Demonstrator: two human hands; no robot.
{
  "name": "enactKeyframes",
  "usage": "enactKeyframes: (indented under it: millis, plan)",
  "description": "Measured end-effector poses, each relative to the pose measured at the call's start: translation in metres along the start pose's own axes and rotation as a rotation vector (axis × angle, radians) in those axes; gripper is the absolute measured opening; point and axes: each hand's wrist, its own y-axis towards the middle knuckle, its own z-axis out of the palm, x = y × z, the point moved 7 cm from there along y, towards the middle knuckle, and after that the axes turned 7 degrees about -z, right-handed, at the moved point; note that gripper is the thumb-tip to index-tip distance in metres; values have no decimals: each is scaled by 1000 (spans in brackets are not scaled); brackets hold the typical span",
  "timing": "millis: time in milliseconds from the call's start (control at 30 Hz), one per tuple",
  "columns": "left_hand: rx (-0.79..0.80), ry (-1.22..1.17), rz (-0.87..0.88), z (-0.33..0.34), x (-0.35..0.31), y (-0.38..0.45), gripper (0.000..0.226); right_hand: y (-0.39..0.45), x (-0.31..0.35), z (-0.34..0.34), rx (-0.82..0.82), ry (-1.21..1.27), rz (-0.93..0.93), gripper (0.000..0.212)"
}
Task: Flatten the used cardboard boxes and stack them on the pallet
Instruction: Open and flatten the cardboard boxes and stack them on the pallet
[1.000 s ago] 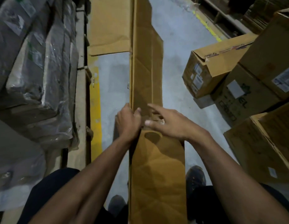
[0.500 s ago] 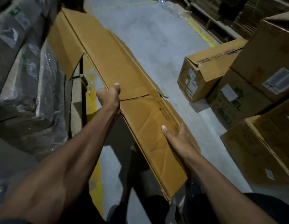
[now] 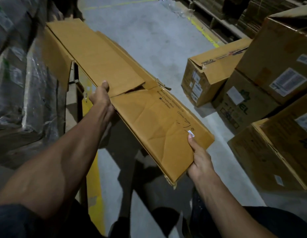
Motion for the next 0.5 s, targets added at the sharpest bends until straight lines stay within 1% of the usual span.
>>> enactKeyframes:
  millis: [33,100,133,200,267,300,333,433,500]
  plan:
    - [5,-9,-16,3,-2,3,41,0,4,5,2,30,-24,46]
    - [68,-22,-78,16,6,6,45,0,15,14,-22,79,-86,31]
    - [138,-15,-120,24,19,5,45,-1,18,19,-31,101,-111,28]
    - [307,53,-208,35,55,-14,57,0,14,30,-44,138,-133,27]
    - [376,106,-325,20,101,-42,67,5,5,39,-48,167,-118,28]
    - [368,157,-393,6,123,-52,67,8,-1,43,-48,173,-101,29]
    - [370,204,-460,-6,141,-69,60,13,-7,46,-44,169,-78,30]
    - [328,276,-637,-45,174,-95,22,23,-28,43,-25,78,5,36]
    - [304,275,-675,-63,178,-97,11,23,-41,35,-5,-14,74,40]
